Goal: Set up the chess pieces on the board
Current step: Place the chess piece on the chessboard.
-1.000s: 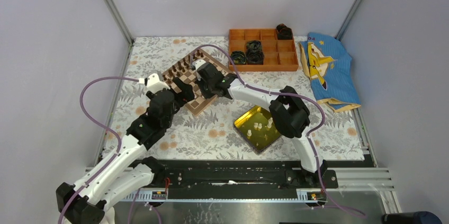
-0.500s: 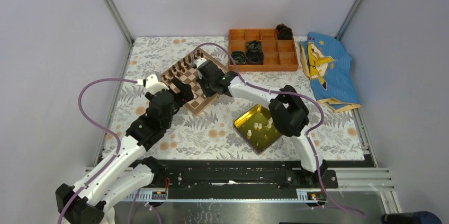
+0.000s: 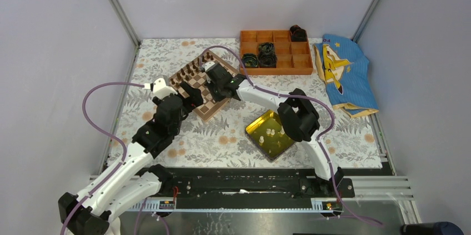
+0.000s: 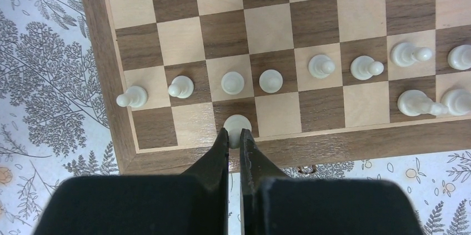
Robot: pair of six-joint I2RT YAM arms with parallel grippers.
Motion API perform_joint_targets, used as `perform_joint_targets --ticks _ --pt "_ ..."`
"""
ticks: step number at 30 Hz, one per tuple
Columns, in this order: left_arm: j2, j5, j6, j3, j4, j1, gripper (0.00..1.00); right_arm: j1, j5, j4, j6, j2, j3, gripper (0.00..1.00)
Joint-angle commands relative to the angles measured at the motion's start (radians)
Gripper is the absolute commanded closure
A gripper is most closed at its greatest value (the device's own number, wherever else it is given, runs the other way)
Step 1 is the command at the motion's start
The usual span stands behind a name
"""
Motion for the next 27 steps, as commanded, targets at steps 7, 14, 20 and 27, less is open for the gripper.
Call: perform_joint_targets --ticks 7,14,20,27 --pt "0.003 -0.027 -0.008 -0.012 0.010 -0.005 0.01 -0.013 -0.028 -0.023 -0.009 0.020 0.059 0.98" --pt "0.010 -0.020 -0.007 -0.014 0.013 -0.005 0.01 -0.014 -0.038 -0.025 -0.011 0.020 0.065 0.60" --pt "0.015 -0.017 -0.007 -0.016 0.019 -0.005 0.01 -0.014 -0.045 -0.024 -0.017 0.020 0.071 0.56" --pt "0.018 -0.015 -0.008 -0.016 0.021 -0.005 0.01 -0.014 -0.046 -0.025 -0.017 0.010 0.068 0.55"
